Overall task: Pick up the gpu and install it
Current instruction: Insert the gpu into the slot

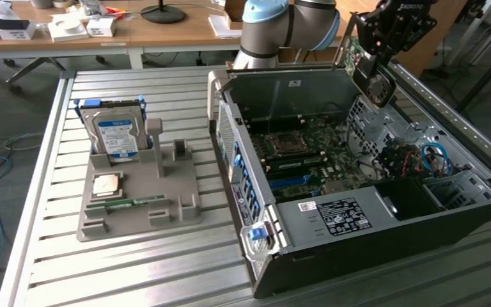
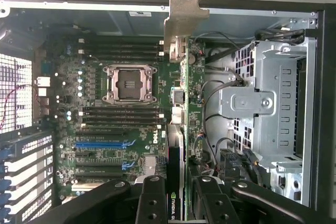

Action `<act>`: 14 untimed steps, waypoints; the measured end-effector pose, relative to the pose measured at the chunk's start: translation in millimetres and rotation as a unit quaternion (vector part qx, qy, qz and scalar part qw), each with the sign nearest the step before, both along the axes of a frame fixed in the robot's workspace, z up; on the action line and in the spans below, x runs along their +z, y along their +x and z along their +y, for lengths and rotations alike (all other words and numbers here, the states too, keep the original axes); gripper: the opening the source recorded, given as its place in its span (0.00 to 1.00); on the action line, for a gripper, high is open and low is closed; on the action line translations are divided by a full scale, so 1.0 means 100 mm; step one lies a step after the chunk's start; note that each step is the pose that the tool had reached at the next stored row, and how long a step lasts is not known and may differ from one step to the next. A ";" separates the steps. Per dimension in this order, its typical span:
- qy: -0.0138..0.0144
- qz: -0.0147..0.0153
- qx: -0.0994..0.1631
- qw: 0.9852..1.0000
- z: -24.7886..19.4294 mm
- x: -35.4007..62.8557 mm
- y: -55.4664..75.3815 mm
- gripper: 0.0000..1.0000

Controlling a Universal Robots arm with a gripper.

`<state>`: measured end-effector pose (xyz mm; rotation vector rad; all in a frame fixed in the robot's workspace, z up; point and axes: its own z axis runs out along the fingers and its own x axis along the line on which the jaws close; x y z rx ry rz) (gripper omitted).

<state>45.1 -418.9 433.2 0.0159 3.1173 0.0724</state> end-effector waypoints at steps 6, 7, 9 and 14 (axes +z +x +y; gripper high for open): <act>0.000 0.000 0.000 1.000 0.000 0.000 0.00 0.26; 0.000 0.000 0.000 1.000 0.000 0.000 0.00 0.26; 0.000 0.000 0.000 1.000 0.000 0.000 0.00 0.26; 0.000 0.000 0.005 1.000 0.000 0.000 0.00 0.26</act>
